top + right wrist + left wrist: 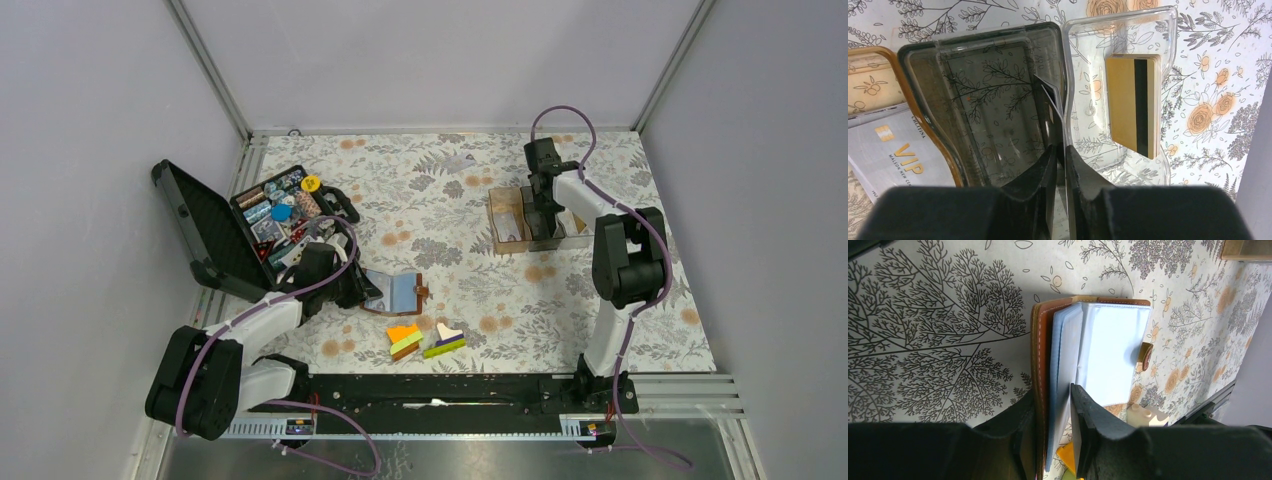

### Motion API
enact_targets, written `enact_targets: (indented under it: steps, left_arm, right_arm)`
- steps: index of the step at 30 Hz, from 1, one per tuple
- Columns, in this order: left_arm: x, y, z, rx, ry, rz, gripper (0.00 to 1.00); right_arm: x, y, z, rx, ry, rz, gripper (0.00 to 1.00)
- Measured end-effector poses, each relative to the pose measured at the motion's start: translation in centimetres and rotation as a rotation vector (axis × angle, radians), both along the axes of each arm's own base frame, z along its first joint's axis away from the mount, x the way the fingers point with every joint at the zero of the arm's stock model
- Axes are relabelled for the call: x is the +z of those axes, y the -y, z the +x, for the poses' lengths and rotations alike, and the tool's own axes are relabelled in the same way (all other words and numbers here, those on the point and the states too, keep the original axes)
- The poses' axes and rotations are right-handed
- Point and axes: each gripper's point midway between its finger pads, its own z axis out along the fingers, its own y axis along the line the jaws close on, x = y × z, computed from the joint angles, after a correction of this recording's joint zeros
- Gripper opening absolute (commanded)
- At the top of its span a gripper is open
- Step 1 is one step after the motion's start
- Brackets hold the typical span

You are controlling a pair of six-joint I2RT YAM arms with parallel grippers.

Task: Put the credit cards into the card holder
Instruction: Pick up the credit card from the storage box.

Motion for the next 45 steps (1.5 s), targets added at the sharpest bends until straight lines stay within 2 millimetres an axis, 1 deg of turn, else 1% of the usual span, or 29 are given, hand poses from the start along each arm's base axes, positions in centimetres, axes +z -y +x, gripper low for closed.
enact_targets:
  steps: [8, 13, 19, 23, 25, 26, 27, 31, 32, 34, 38, 43, 45]
  left_arm:
    - [-0.1, 0.0, 0.0, -0.001, -0.005, 0.0, 0.28]
    - [-0.1, 0.1, -0.1, -0.005, -0.008, -0.003, 0.28]
    - [-0.3, 0.1, -0.1, -0.005, -0.015, -0.001, 0.29]
    - [-0.5, 0.1, -0.2, -0.005, -0.022, 0.001, 0.32]
    - [-0.5, 0.1, -0.2, -0.005, -0.024, 0.001, 0.34]
    - [-0.5, 0.1, -0.2, -0.004, -0.024, 0.0, 0.36]
    - [-0.5, 0.1, -0.2, -0.004, -0.024, 0.0, 0.4]
    - [-0.1, 0.1, -0.1, -0.001, -0.011, -0.005, 0.63]
    - [0.2, 0.1, 0.0, -0.002, -0.001, -0.008, 0.66]
    - [0.5, 0.1, 0.1, -0.001, 0.014, -0.012, 0.71]
    - [1.3, 0.1, 0.2, 0.0, 0.041, -0.018, 0.79]
    - [1.9, -0.4, 0.3, 0.018, 0.073, 0.003, 0.9]
    - [2.0, -1.0, 0.3, 0.041, 0.079, 0.029, 0.92]
  right_arm:
    - [0.8, -0.1, 0.2, -0.006, 0.012, 0.007, 0.17]
    - [1.7, -0.3, 0.1, -0.004, 0.025, 0.026, 0.14]
    - [3.6, -1.0, 0.1, 0.005, 0.055, 0.075, 0.06]
    - [5.2, -1.5, -0.1, 0.014, 0.089, 0.11, 0.0]
    - [6.1, -1.7, -0.1, 0.017, 0.11, 0.127, 0.0]
    - [6.5, -1.8, -0.1, 0.018, 0.121, 0.136, 0.0]
    - [7.1, -1.9, -0.2, 0.02, 0.134, 0.146, 0.0]
    - [9.3, -2.6, -0.6, 0.036, 0.182, 0.204, 0.0]
    - [9.9, -2.8, -0.7, 0.039, 0.195, 0.215, 0.0]
    - [11.2, -3.2, -1.0, 0.05, 0.224, 0.252, 0.0]
    - [13.1, -4.8, -2.7, 0.091, 0.267, 0.363, 0.0]
    - [14.0, -7.8, -4.9, 0.164, 0.287, 0.551, 0.0]
    - [14.1, -9.1, -5.7, 0.191, 0.284, 0.625, 0.0]
